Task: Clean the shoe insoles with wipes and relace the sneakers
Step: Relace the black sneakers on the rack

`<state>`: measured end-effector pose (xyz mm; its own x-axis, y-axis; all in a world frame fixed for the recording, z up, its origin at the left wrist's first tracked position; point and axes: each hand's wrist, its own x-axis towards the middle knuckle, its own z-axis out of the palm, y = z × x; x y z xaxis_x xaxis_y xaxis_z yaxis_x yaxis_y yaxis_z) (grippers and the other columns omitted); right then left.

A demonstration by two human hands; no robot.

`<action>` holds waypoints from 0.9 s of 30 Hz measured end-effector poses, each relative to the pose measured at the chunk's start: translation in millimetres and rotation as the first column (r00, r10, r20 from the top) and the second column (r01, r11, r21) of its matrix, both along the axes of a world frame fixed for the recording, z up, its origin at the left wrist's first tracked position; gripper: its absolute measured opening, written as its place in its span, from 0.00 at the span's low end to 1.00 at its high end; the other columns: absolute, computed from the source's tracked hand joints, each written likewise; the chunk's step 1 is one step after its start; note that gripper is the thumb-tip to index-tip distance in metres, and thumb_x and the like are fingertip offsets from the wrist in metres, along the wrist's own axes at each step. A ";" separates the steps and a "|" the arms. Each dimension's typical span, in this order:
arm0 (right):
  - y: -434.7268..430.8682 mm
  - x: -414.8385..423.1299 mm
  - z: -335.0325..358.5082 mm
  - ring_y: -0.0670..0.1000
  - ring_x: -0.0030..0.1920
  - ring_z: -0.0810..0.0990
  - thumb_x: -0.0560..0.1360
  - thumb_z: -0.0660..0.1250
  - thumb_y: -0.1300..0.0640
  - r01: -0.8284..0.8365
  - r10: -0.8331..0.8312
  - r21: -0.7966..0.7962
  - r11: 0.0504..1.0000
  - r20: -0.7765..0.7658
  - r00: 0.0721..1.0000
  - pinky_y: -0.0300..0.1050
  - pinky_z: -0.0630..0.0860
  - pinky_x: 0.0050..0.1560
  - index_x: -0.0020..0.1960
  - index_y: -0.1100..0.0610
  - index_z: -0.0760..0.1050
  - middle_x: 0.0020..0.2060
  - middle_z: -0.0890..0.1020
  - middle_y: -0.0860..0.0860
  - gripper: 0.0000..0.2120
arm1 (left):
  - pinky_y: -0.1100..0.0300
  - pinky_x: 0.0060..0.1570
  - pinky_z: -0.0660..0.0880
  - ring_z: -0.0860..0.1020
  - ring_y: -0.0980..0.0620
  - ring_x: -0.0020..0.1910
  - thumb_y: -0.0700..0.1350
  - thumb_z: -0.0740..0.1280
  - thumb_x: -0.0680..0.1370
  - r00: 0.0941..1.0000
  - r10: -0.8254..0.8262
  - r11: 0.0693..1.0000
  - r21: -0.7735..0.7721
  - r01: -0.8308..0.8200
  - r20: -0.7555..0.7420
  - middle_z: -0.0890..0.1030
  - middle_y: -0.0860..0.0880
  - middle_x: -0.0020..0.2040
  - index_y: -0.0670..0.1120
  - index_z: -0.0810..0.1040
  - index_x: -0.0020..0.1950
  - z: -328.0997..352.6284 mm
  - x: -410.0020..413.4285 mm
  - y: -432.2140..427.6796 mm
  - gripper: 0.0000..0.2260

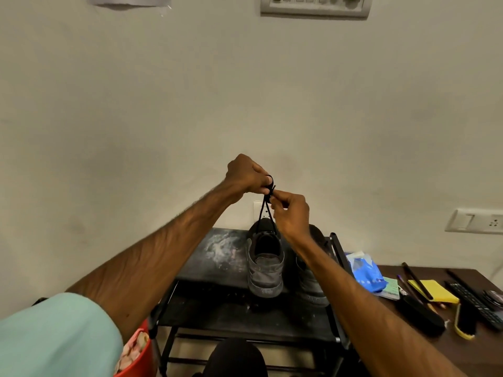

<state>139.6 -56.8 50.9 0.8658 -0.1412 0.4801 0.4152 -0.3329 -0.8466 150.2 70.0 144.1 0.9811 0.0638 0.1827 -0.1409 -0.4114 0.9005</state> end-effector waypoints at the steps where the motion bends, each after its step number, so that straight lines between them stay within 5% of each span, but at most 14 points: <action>1: 1.9 -0.7 0.4 0.42 0.44 0.82 0.82 0.65 0.63 0.000 0.000 -0.022 1.000 0.002 1.000 0.37 0.77 0.50 0.56 0.58 0.85 0.46 0.86 0.49 0.10 | 0.53 0.48 0.84 0.86 0.45 0.38 0.36 0.78 0.72 1.000 0.016 1.000 -0.016 -0.016 -0.011 0.86 0.41 0.41 0.37 0.86 0.47 0.2 0.0 -1.5 0.06; 4: 6.4 -0.4 0.4 0.42 0.38 0.77 0.83 0.63 0.63 0.001 -0.002 -0.054 0.999 -0.021 1.000 0.32 0.71 0.42 0.52 0.59 0.85 0.40 0.83 0.51 0.11 | 0.54 0.46 0.84 0.86 0.46 0.37 0.36 0.78 0.72 0.997 0.070 0.996 -0.059 -0.072 -0.037 0.86 0.42 0.41 0.37 0.86 0.46 -0.9 0.7 -5.7 0.05; 8: 10.6 2.2 3.2 0.48 0.33 0.73 0.84 0.60 0.62 -0.034 0.029 -0.074 0.997 -0.063 0.998 0.42 0.70 0.38 0.48 0.58 0.82 0.32 0.78 0.50 0.13 | 0.53 0.47 0.84 0.86 0.47 0.36 0.35 0.77 0.71 0.988 0.136 0.982 -0.124 -0.144 -0.071 0.86 0.44 0.39 0.36 0.86 0.45 -3.0 2.8 -8.8 0.04; 12: 10.6 3.5 5.0 0.43 0.26 0.65 0.85 0.60 0.59 -0.099 0.090 -0.089 0.991 -0.099 0.991 0.38 0.63 0.31 0.39 0.51 0.76 0.26 0.69 0.45 0.16 | 0.55 0.43 0.84 0.86 0.46 0.37 0.32 0.76 0.72 0.976 0.150 0.946 -0.263 -0.188 -0.157 0.86 0.40 0.45 0.33 0.84 0.48 -3.2 3.1 -6.4 0.07; 14: 8.9 3.9 3.2 0.45 0.27 0.62 0.84 0.62 0.57 -0.148 0.142 -0.054 0.988 -0.096 0.985 0.41 0.62 0.32 0.38 0.56 0.77 0.26 0.66 0.48 0.16 | 0.55 0.42 0.84 0.86 0.44 0.37 0.31 0.75 0.73 0.975 0.132 0.933 -0.310 -0.183 -0.180 0.85 0.40 0.47 0.33 0.83 0.48 -4.1 3.6 -3.9 0.06; 17: 4.8 5.4 4.4 0.49 0.31 0.65 0.82 0.67 0.56 -0.188 0.189 0.022 0.982 -0.089 0.978 0.47 0.66 0.35 0.43 0.58 0.84 0.27 0.70 0.51 0.11 | 0.55 0.41 0.84 0.86 0.44 0.37 0.30 0.74 0.73 0.975 0.097 0.922 -0.350 -0.164 -0.199 0.85 0.41 0.47 0.32 0.82 0.49 -4.8 3.0 -2.5 0.06; 21: -0.8 7.6 8.6 0.52 0.34 0.68 0.79 0.71 0.55 -0.192 0.193 0.014 0.981 -0.059 0.979 0.51 0.72 0.38 0.43 0.44 0.85 0.36 0.79 0.68 0.09 | 0.57 0.40 0.84 0.86 0.44 0.38 0.30 0.74 0.74 0.977 0.061 0.912 -0.385 -0.138 -0.205 0.85 0.41 0.47 0.32 0.82 0.50 -3.6 -1.1 -5.9 0.06; 23: -6.1 6.4 11.6 0.50 0.32 0.67 0.79 0.71 0.54 -0.205 0.204 -0.025 0.978 -0.048 0.978 0.47 0.69 0.37 0.44 0.44 0.85 0.32 0.78 0.64 0.08 | 0.58 0.40 0.84 0.86 0.45 0.40 0.32 0.74 0.74 0.977 0.046 0.915 -0.384 -0.125 -0.209 0.85 0.41 0.47 0.33 0.83 0.50 -3.3 -3.0 -2.5 0.06; 25: -14.6 9.4 11.8 0.44 0.30 0.66 0.79 0.71 0.53 -0.206 0.201 -0.079 0.975 -0.066 0.977 0.41 0.66 0.37 0.44 0.47 0.85 0.26 0.75 0.49 0.07 | 0.58 0.41 0.84 0.86 0.47 0.38 0.35 0.75 0.74 0.976 0.033 0.929 -0.354 -0.109 -0.215 0.86 0.41 0.46 0.36 0.84 0.50 -5.6 -5.2 6.5 0.06; 27: -22.3 12.8 12.8 0.44 0.31 0.69 0.79 0.71 0.50 -0.199 0.187 -0.143 0.970 -0.092 0.978 0.44 0.69 0.37 0.44 0.49 0.86 0.29 0.79 0.53 0.07 | 0.58 0.42 0.84 0.85 0.49 0.38 0.38 0.76 0.74 0.971 0.020 0.948 -0.303 -0.093 -0.237 0.87 0.43 0.44 0.38 0.85 0.50 -13.0 -6.9 18.1 0.07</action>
